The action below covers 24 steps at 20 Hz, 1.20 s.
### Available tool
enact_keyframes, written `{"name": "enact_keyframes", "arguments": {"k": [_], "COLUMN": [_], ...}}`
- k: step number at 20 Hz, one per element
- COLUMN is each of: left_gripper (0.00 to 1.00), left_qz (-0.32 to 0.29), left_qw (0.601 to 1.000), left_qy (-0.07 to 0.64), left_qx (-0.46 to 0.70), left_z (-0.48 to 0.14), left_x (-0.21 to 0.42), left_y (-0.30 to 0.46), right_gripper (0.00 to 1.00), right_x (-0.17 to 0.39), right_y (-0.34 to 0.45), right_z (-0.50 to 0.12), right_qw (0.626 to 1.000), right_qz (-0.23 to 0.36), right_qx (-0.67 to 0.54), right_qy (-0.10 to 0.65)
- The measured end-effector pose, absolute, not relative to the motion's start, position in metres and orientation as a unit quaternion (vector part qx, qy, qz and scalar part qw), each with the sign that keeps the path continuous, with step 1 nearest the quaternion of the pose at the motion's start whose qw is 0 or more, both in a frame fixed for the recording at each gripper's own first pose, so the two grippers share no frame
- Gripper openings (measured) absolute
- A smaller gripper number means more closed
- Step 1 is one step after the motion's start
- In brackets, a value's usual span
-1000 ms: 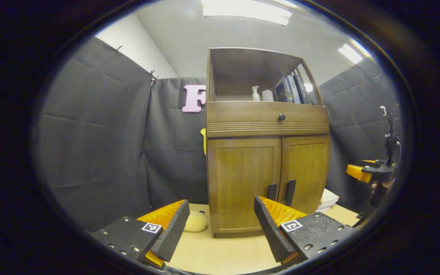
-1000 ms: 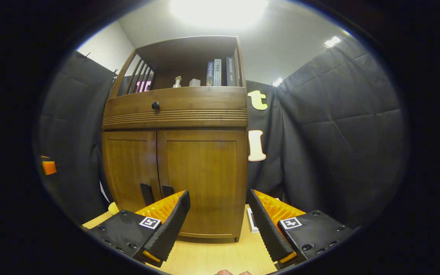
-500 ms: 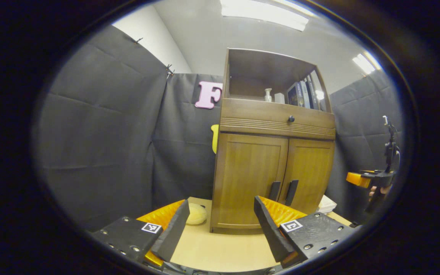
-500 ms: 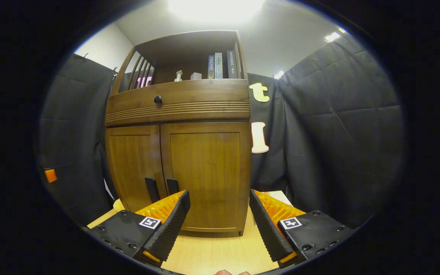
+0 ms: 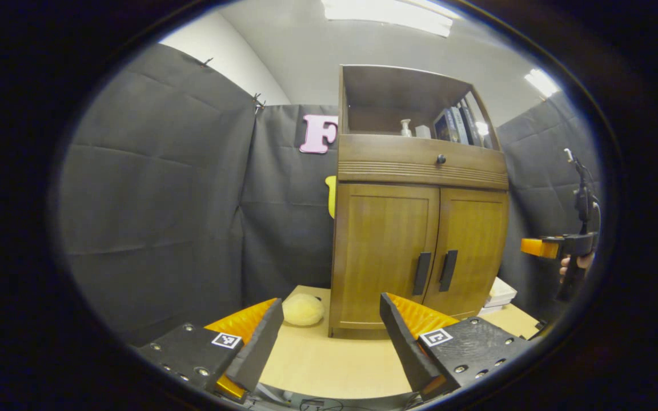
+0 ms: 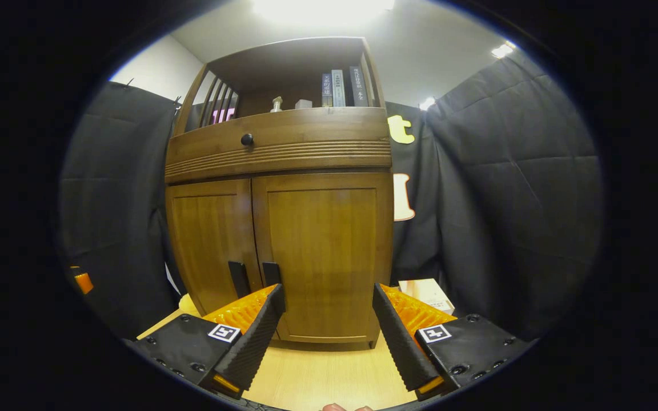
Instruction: Open the right door of the double-door shoe cabinet with the right hand, and open the left door with the left hand.
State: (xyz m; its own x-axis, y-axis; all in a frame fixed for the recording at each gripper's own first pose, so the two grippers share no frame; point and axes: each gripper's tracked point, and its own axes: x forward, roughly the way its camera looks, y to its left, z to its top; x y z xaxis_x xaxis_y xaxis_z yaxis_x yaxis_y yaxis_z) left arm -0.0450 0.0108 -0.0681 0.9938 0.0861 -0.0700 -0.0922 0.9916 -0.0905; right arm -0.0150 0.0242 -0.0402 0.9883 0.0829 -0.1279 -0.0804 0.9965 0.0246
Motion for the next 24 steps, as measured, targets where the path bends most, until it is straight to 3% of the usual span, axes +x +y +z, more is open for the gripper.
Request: {"name": "enact_keyframes", "arguments": {"k": [9,24], "left_gripper": [0.99,0.99], "left_qz": [0.038,0.147], "left_qw": [0.995,0.979], "left_qy": [0.067,0.116], "left_qx": [-0.064,-0.076], "left_z": [-0.09,-0.115], "left_x": [-0.037,-0.044], "left_y": [0.001,0.001], "right_gripper": [0.97,0.98], "right_x": [0.036,0.141], "right_y": [0.073,0.138], "right_z": [-0.033,-0.085], "right_qw": [0.995,0.987], "right_qz": [0.077,0.127], "right_qx": [0.01,-0.012], "right_qy": [0.059,0.096]}}
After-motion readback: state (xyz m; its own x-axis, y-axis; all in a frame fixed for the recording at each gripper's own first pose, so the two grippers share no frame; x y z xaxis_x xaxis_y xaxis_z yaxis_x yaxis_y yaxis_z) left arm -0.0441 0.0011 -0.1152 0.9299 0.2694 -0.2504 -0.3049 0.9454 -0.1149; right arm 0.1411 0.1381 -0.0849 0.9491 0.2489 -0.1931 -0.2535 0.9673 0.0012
